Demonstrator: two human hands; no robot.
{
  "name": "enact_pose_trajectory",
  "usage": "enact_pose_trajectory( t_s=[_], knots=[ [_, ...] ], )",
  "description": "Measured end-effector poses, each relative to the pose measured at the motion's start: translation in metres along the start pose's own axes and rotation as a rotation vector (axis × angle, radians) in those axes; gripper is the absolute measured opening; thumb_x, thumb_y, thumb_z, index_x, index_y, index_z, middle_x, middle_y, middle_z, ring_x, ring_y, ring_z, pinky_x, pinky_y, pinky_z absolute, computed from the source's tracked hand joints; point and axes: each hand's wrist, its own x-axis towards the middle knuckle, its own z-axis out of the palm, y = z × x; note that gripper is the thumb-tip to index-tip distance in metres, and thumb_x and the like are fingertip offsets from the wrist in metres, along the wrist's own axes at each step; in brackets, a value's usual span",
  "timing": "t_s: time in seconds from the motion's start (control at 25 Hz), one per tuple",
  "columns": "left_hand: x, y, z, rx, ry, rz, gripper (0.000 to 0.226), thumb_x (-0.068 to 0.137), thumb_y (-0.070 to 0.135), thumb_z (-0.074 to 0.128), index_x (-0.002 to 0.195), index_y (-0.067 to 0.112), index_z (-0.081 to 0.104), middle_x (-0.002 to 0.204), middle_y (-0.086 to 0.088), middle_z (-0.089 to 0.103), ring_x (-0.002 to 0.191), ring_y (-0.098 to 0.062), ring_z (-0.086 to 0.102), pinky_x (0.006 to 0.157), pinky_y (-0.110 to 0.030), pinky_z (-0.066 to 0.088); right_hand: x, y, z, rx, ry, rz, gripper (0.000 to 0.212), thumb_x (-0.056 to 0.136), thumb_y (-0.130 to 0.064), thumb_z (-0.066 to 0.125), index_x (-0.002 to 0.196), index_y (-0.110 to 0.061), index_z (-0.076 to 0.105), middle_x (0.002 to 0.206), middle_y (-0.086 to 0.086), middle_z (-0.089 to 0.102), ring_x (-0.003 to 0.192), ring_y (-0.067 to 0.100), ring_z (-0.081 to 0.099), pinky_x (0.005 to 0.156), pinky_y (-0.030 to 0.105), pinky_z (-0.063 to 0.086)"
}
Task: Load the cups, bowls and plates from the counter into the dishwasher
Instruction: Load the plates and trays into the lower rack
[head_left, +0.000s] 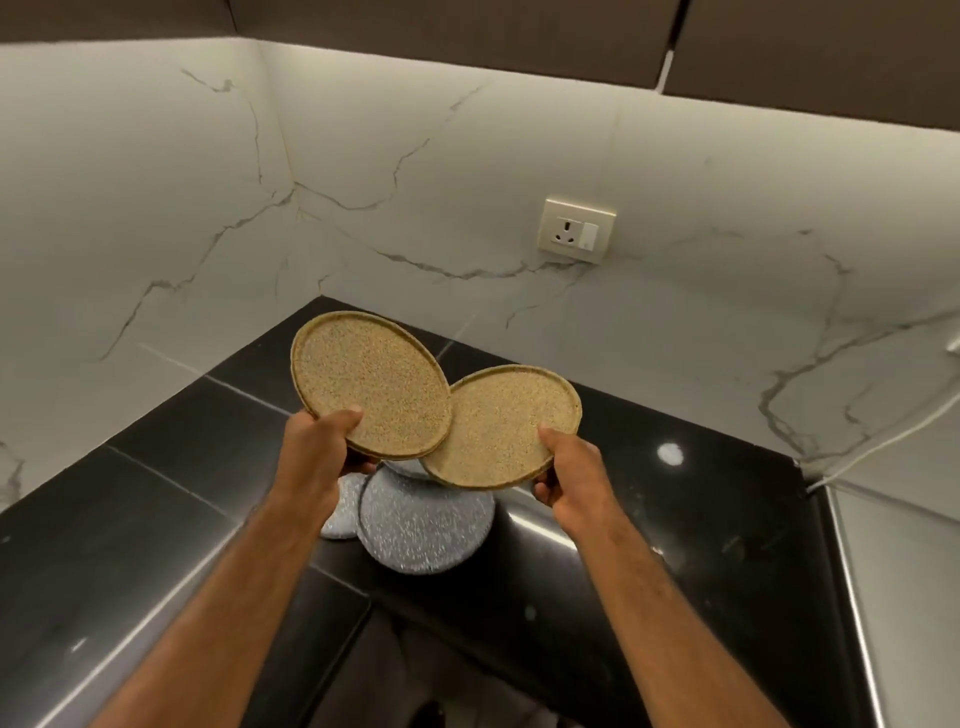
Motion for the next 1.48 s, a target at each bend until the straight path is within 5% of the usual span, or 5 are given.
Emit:
enact_pose_trajectory(
  t_s=[0.56,0.68,0.92,1.12,1.48],
  knots=[
    [-0.271,-0.061,-0.050,0.636,-0.009,0.328,0.009,0.098,0.014,0.061,0.090,0.017,0.063,0.078,-0.011,0.072,0.060,-0.022,0.070,0.044,-0.026,0.054,-0.219,0.101,-0.132,-0.593,0.170,-0.518,0.039,0.098,-0.032,0.059,0.062,-0.015,0.056,0.051,-0.003,0.051,0.046,0.011,0.047,0.047,0.028,0.043],
    [-0.308,-0.079,-0.075,0.648,-0.051,0.351,0.007,0.096,0.023,0.063,0.092,0.019,0.066,0.075,-0.004,0.072,0.065,-0.025,0.071,0.057,-0.044,0.062,-0.271,0.134,-0.151,-0.603,0.217,-0.526,0.036,0.098,-0.031,0.059,0.064,-0.019,0.054,0.052,-0.007,0.051,0.041,0.003,0.045,0.043,0.020,0.039],
    [-0.397,-0.130,-0.138,0.621,-0.140,0.334,0.016,0.095,0.021,0.064,0.106,0.012,0.069,0.082,-0.004,0.070,0.077,-0.026,0.070,0.057,-0.031,0.053,-0.387,0.214,-0.184,-0.645,0.302,-0.436,0.036,0.099,-0.032,0.059,0.066,-0.019,0.056,0.060,-0.005,0.058,0.054,0.010,0.055,0.050,0.023,0.046],
    [-0.457,-0.152,-0.170,0.580,-0.212,0.279,0.024,0.095,0.022,0.064,0.119,0.017,0.067,0.095,-0.002,0.072,0.087,-0.028,0.071,0.069,-0.051,0.063,-0.461,0.260,-0.218,-0.710,0.375,-0.369,0.032,0.100,-0.032,0.058,0.071,-0.019,0.060,0.063,-0.005,0.059,0.052,0.006,0.054,0.044,0.014,0.039],
    [-0.517,-0.162,-0.149,0.594,-0.319,0.351,0.019,0.096,0.009,0.058,0.114,0.005,0.064,0.088,-0.005,0.067,0.077,-0.012,0.062,0.055,-0.024,0.046,-0.504,0.274,-0.274,-0.803,0.534,-0.369,0.029,0.101,-0.034,0.056,0.083,-0.014,0.067,0.072,-0.002,0.065,0.065,0.012,0.065,0.055,0.025,0.053]
  ],
)
